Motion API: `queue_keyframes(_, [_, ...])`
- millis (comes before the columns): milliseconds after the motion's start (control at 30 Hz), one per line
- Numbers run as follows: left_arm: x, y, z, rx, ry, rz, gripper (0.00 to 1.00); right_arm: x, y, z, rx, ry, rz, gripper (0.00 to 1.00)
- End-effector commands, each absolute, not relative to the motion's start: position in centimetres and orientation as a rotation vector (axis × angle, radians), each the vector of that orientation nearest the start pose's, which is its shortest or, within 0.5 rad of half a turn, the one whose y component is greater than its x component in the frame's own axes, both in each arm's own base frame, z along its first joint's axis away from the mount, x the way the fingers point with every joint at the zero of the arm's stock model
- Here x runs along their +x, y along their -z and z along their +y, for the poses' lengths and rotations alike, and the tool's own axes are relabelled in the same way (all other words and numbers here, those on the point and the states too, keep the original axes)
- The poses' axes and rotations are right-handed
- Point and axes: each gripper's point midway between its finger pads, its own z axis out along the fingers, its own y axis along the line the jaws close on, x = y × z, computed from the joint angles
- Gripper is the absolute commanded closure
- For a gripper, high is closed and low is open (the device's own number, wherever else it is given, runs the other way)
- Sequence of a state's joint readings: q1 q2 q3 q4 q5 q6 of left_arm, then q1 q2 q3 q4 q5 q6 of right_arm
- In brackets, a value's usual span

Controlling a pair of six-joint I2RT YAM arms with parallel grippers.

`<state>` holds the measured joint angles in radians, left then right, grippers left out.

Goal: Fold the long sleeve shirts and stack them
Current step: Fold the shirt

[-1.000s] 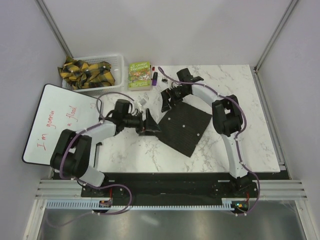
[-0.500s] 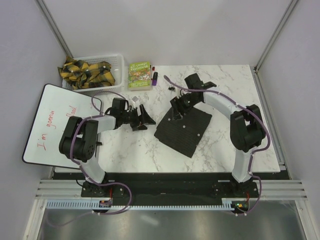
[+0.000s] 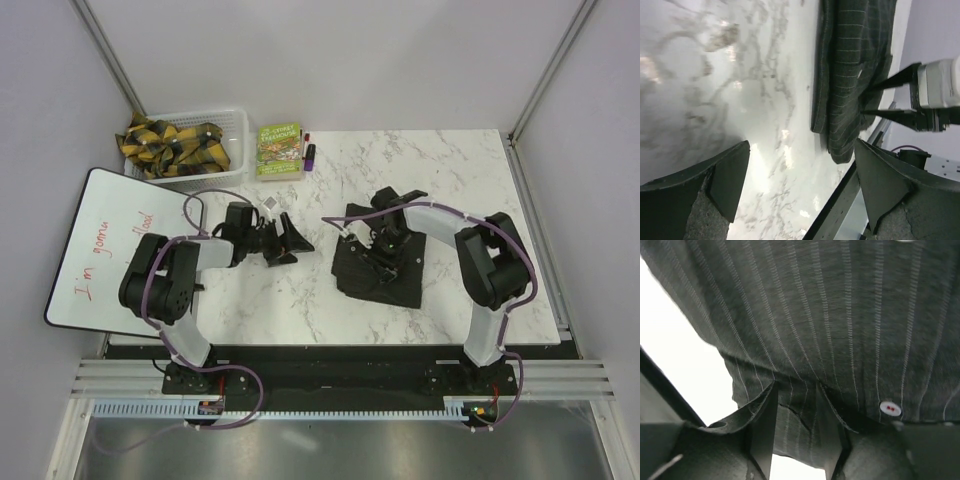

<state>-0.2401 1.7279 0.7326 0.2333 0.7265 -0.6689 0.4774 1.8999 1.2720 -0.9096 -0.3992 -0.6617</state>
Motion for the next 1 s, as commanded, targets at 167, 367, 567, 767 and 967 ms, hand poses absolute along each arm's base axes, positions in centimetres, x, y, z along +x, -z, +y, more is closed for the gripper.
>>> queue_keyframes(167, [30.5, -3.6, -29.2, -0.161, 1.440, 2.420, 0.09, 30.3, -10.1, 15.1, -1.548, -0.603, 2.405, 0.42])
queue_keyframes(367, [32.1, -2.9, -31.3, -0.215, 1.413, 2.382, 0.09, 35.1, -8.1, 11.4, -1.149, -0.497, 2.622, 0.41])
queue_keyframes(567, [32.3, -1.3, -32.7, -0.294, 1.360, 2.408, 0.11, 38.1, -5.5, 8.7, -0.987, -0.411, 2.718, 0.41])
queue_keyframes(767, [32.3, -0.5, -33.8, -0.338, 1.371, 2.408, 0.14, 37.8, -2.8, 8.0, -0.996, -0.374, 2.781, 0.41])
queue_keyframes(967, [32.4, -0.7, -35.1, -0.344, 1.448, 2.385, 0.20, 37.5, -1.8, 8.4, -1.012, -0.401, 2.788, 0.43])
